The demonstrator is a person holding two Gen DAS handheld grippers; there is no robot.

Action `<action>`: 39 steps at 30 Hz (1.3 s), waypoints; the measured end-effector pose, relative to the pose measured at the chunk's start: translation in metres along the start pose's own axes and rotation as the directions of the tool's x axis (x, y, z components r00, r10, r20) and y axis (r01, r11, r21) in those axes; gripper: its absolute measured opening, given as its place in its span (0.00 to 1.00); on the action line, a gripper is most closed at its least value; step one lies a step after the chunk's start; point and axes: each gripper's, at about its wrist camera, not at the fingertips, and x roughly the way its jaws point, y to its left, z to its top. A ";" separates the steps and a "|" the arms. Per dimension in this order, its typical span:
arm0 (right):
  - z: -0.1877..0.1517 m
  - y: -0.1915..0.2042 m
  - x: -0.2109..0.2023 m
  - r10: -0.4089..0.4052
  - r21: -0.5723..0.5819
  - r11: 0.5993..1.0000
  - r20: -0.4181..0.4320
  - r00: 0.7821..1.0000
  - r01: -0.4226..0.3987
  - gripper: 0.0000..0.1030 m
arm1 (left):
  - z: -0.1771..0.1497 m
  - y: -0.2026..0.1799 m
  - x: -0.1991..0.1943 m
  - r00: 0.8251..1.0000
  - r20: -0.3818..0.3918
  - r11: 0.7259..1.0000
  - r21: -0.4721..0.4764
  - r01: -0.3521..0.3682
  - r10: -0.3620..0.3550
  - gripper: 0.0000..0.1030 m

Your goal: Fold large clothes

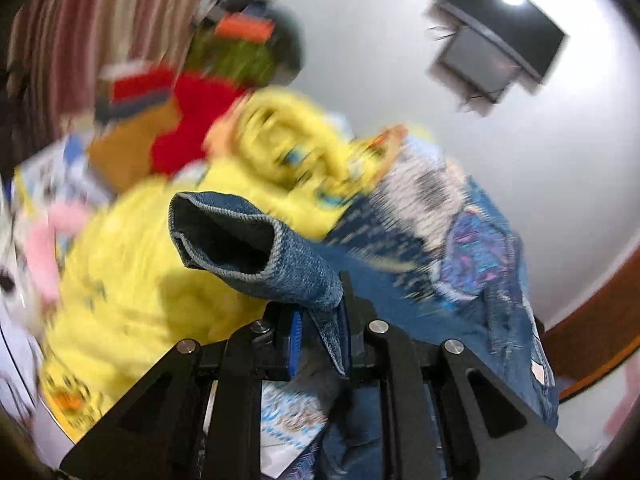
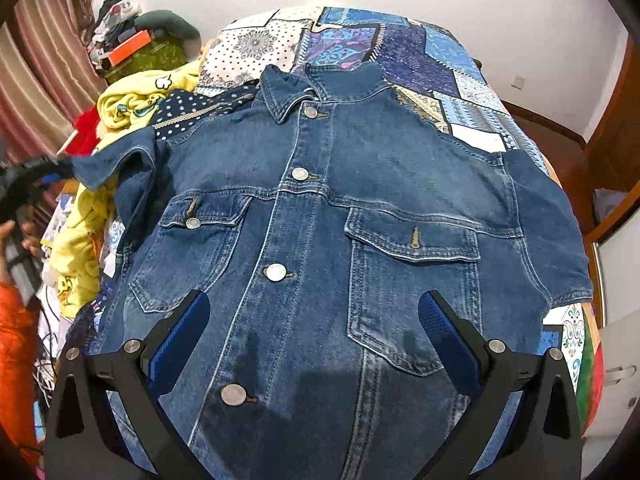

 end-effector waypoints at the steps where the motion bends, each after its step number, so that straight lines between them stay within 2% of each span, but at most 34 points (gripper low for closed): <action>1: -0.001 -0.003 -0.002 0.004 0.007 1.000 0.005 1.000 -0.004 1.00 | 0.006 -0.016 -0.010 0.999 0.033 0.999 0.043 0.008 -0.010 0.14; 5: -0.003 -0.012 -0.009 0.015 0.031 0.999 0.023 1.000 -0.016 1.00 | 0.025 -0.076 -0.035 0.991 0.114 0.985 0.165 0.052 -0.072 0.14; 10: -0.006 -0.031 -0.019 0.018 0.071 0.997 0.053 0.998 -0.022 1.00 | 0.030 -0.160 -0.047 0.975 0.122 0.944 0.296 0.144 -0.187 0.14; 15: -0.009 -0.056 -0.029 0.008 0.126 0.992 0.084 0.996 -0.018 1.00 | 0.007 -0.241 -0.042 0.955 0.040 0.874 0.415 0.251 -0.293 0.14; 20: -0.014 -0.090 -0.040 -0.023 0.185 0.983 0.113 0.993 0.002 1.00 | -0.052 -0.318 -0.021 0.930 -0.126 0.778 0.516 0.359 -0.345 0.14; 23: -0.018 -0.107 -0.045 -0.041 0.218 0.976 0.113 0.993 0.016 1.00 | -0.101 -0.351 -0.002 0.908 -0.254 0.723 0.550 0.418 -0.332 0.14; 25: -0.021 -0.115 -0.047 -0.056 0.229 0.973 0.108 0.993 0.030 1.00 | -0.137 -0.367 0.014 0.884 -0.351 0.693 0.554 0.462 -0.309 0.14; 26: -0.024 -0.119 -0.048 -0.064 0.232 0.972 0.105 0.992 0.039 1.00 | -0.157 -0.373 0.025 0.866 -0.410 0.677 0.553 0.486 -0.287 0.14; 28: -0.027 -0.126 -0.049 -0.078 0.234 0.971 0.098 0.992 0.053 1.00 | -0.186 -0.380 0.037 0.838 -0.485 0.655 0.553 0.515 -0.249 0.14; 30: -0.030 -0.131 -0.050 -0.087 0.236 0.970 0.091 0.992 0.064 1.00 | -0.212 -0.384 0.045 0.802 -0.561 0.627 0.554 0.548 -0.204 0.14; 33: -0.033 -0.140 -0.049 -0.090 0.241 0.968 0.079 0.993 0.069 1.00 | -0.234 -0.383 0.042 0.770 -0.617 0.582 0.572 0.579 -0.159 0.14; 36: -0.031 -0.146 -0.045 -0.083 0.250 0.966 0.068 0.994 0.064 1.00 | -0.233 -0.377 0.031 0.755 -0.638 0.550 0.580 0.602 -0.154 0.15; 37: -0.030 -0.146 -0.044 -0.080 0.254 0.965 0.068 0.994 0.060 1.00 | -0.235 -0.376 0.025 0.749 -0.645 0.542 0.579 0.609 -0.152 0.19; 39: -0.028 -0.148 -0.043 -0.070 0.265 0.963 0.072 0.995 0.049 1.00 | -0.224 -0.368 0.026 0.737 -0.656 0.546 0.561 0.622 -0.166 0.35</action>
